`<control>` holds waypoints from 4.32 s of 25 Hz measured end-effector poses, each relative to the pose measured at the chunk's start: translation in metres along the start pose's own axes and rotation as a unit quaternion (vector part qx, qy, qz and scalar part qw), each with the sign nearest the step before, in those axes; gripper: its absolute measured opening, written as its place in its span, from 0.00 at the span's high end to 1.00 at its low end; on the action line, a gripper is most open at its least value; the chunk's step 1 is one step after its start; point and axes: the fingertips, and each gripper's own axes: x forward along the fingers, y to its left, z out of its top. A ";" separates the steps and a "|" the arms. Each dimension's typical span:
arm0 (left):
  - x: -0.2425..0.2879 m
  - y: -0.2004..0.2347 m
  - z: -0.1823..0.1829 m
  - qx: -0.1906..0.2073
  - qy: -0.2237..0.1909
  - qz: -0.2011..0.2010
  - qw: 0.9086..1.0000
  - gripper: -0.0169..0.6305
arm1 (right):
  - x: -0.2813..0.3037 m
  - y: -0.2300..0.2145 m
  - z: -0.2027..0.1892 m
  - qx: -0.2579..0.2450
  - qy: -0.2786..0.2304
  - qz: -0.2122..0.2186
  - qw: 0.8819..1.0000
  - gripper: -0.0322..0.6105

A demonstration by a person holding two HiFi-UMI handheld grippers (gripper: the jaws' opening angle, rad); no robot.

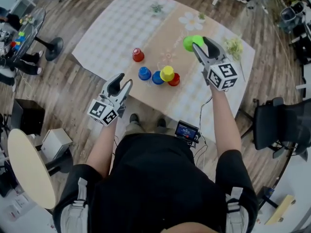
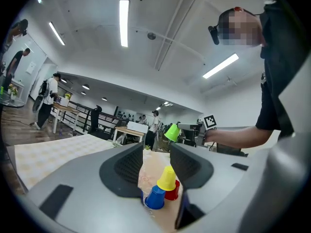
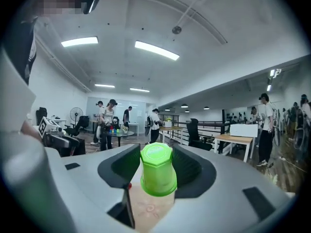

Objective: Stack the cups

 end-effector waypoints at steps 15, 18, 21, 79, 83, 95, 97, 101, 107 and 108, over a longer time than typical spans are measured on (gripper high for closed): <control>-0.024 0.054 0.028 0.022 -0.005 -0.056 0.998 0.73 | 0.067 0.164 0.030 0.042 0.007 0.024 0.999 0.61; -0.028 0.061 0.026 0.019 -0.001 -0.068 0.997 0.73 | 0.072 0.180 0.014 0.058 0.017 0.009 0.998 0.61; -0.028 0.067 0.021 0.015 0.003 -0.086 0.996 0.73 | 0.074 0.189 -0.004 0.071 0.030 -0.015 0.997 0.61; 0.102 0.154 -0.097 0.054 0.157 -0.051 0.985 0.70 | -0.014 0.078 -0.064 0.126 0.010 -0.180 0.976 0.58; 0.125 0.163 -0.135 0.070 0.200 -0.037 0.977 0.66 | -0.025 0.050 -0.090 0.127 0.036 -0.178 0.975 0.59; 0.159 0.173 -0.174 0.040 0.226 -0.002 0.973 0.62 | -0.041 0.002 -0.140 0.165 0.062 -0.174 0.969 0.61; 0.160 0.172 -0.174 0.041 0.225 0.003 0.973 0.62 | -0.043 -0.001 -0.143 0.169 0.064 -0.172 0.968 0.62; 0.161 0.175 -0.162 0.044 0.218 0.013 0.975 0.63 | -0.047 -0.007 -0.145 0.174 0.057 -0.171 0.968 0.63; 0.159 0.139 -0.094 0.059 0.184 -0.037 0.980 0.64 | -0.048 -0.003 -0.131 0.171 0.036 -0.145 0.974 0.64; 0.159 0.128 -0.078 0.066 0.178 -0.050 0.981 0.64 | -0.047 -0.001 -0.126 0.166 0.031 -0.138 0.976 0.64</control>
